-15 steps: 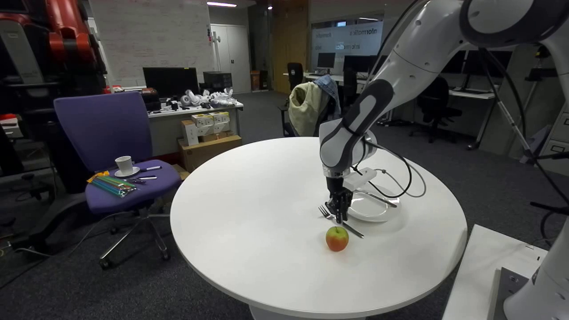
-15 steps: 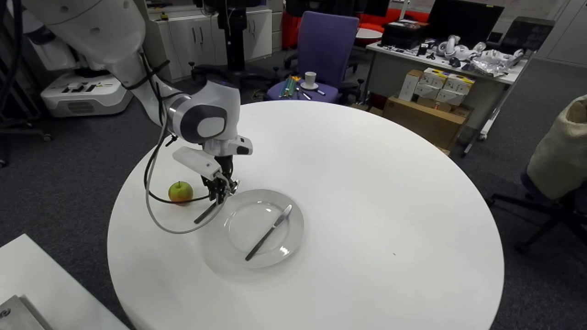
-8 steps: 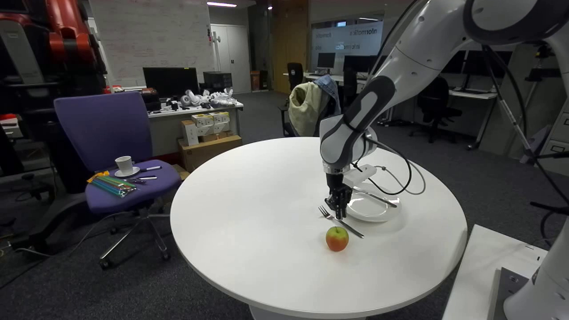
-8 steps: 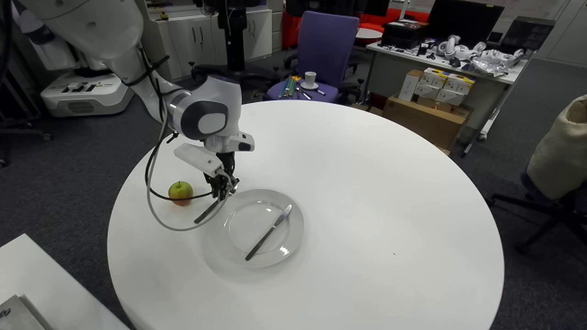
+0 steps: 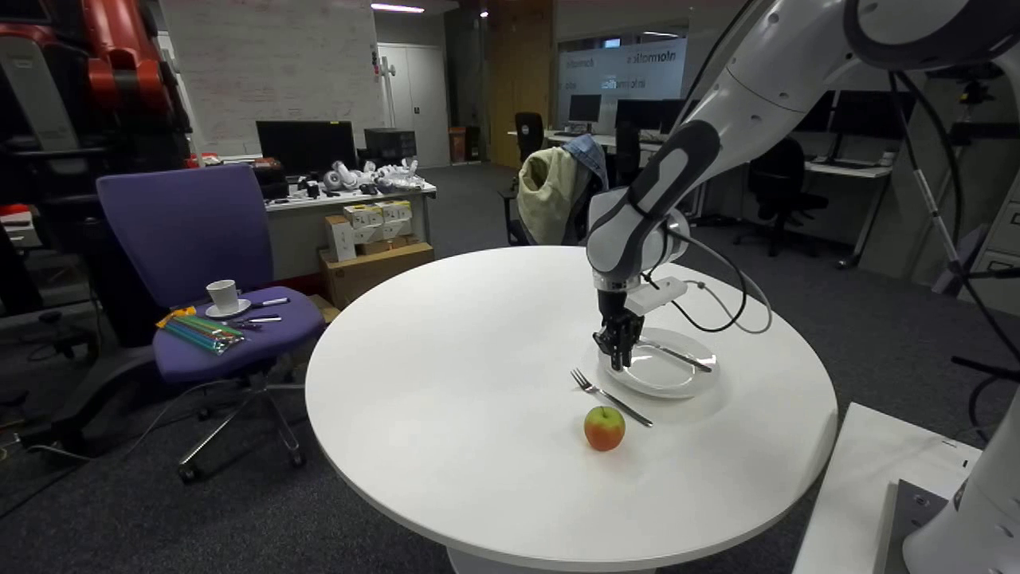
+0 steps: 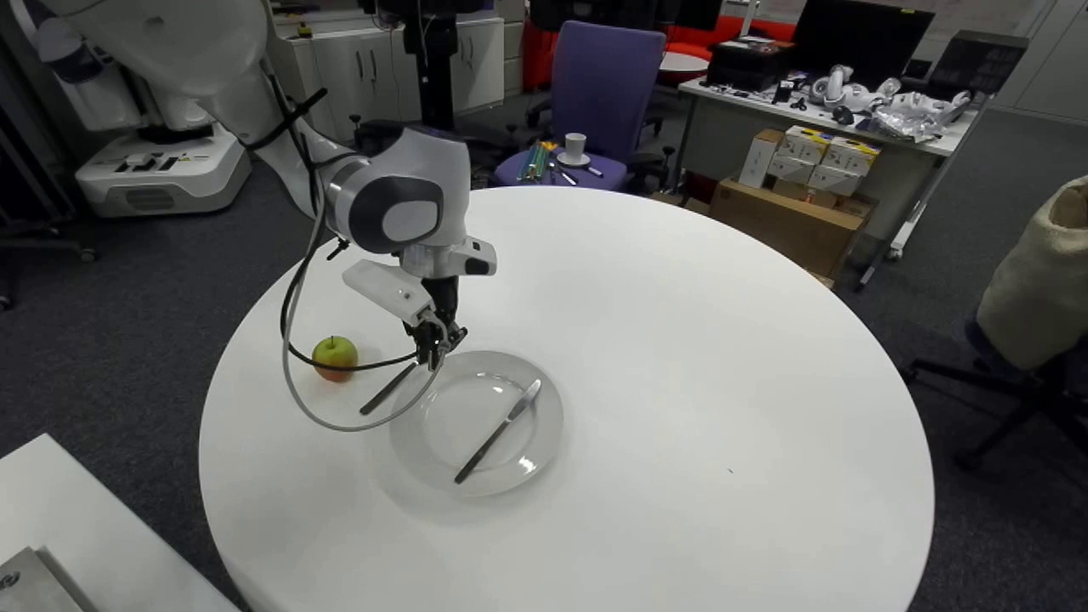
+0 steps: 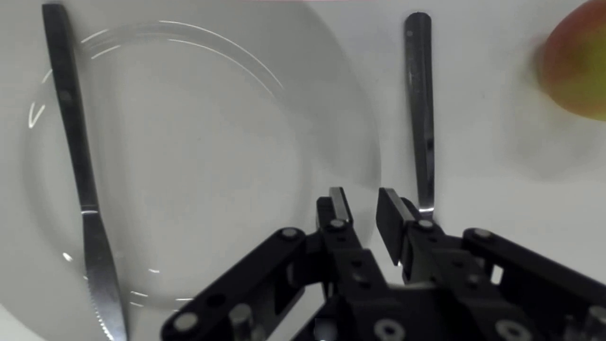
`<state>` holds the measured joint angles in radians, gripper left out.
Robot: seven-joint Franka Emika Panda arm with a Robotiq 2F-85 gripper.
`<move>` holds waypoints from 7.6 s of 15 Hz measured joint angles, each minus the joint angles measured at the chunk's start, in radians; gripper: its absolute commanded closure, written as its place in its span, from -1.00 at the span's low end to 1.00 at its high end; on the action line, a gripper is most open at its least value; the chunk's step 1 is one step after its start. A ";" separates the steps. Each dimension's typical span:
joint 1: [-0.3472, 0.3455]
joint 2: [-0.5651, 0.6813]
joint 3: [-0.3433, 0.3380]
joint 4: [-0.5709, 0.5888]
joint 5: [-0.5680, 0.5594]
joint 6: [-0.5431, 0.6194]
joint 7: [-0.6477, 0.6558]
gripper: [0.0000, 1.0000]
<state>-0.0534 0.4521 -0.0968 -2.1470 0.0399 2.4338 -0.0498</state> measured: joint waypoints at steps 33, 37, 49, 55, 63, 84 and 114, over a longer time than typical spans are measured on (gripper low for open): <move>-0.129 0.009 -0.122 -0.044 -0.181 0.069 -0.145 0.42; -0.140 0.011 -0.117 -0.052 -0.181 0.089 -0.159 0.41; -0.218 0.014 -0.054 -0.058 -0.148 0.098 -0.221 0.40; -0.239 0.021 -0.038 -0.058 -0.108 0.099 -0.259 0.40; -0.250 0.037 -0.030 -0.058 -0.096 0.103 -0.263 1.00; -0.289 0.016 -0.068 -0.058 -0.096 0.131 -0.263 0.94; -0.353 0.087 -0.126 0.019 -0.102 0.131 -0.401 0.94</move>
<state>-0.4068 0.5392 -0.2226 -2.1277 -0.0617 2.5646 -0.4510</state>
